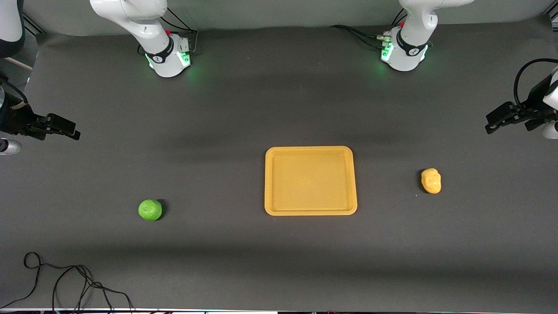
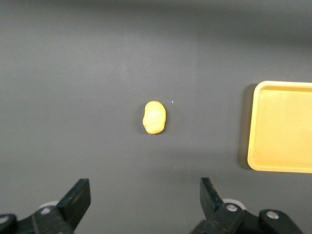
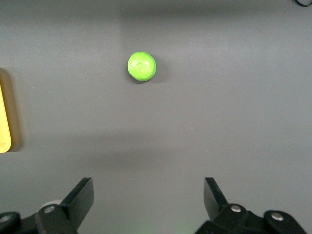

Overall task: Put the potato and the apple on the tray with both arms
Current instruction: 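Lower the left gripper over the yellow potato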

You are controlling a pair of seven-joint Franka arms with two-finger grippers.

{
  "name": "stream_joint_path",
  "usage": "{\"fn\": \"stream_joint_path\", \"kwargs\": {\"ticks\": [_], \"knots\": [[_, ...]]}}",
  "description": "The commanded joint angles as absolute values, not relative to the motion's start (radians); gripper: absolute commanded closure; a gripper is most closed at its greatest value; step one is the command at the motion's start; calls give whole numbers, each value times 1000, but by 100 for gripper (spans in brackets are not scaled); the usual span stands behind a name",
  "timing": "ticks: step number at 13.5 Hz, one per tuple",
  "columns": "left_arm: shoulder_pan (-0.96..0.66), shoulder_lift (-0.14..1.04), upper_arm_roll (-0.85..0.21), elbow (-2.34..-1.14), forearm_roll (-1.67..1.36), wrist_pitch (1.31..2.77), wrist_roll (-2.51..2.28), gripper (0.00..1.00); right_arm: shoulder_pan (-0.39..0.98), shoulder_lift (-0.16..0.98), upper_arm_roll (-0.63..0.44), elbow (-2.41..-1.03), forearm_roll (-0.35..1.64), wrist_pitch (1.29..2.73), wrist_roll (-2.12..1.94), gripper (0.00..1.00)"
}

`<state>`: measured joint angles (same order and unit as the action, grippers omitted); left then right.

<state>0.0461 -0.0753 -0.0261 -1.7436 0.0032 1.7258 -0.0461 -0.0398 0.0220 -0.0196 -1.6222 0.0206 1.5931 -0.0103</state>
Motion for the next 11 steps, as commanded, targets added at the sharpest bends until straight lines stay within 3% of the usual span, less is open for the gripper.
{"fn": "stream_joint_path", "kwargs": {"ticks": [1,11], "knots": [[32,-77,-15,-1743,15,1732,-34,0,-48,29,-11,-1601,8,1578,6,0],[34,-80,-17,-1741,48,1730,80,0,-48,23,-9,-1615,-2,1582,-27,0]]}}
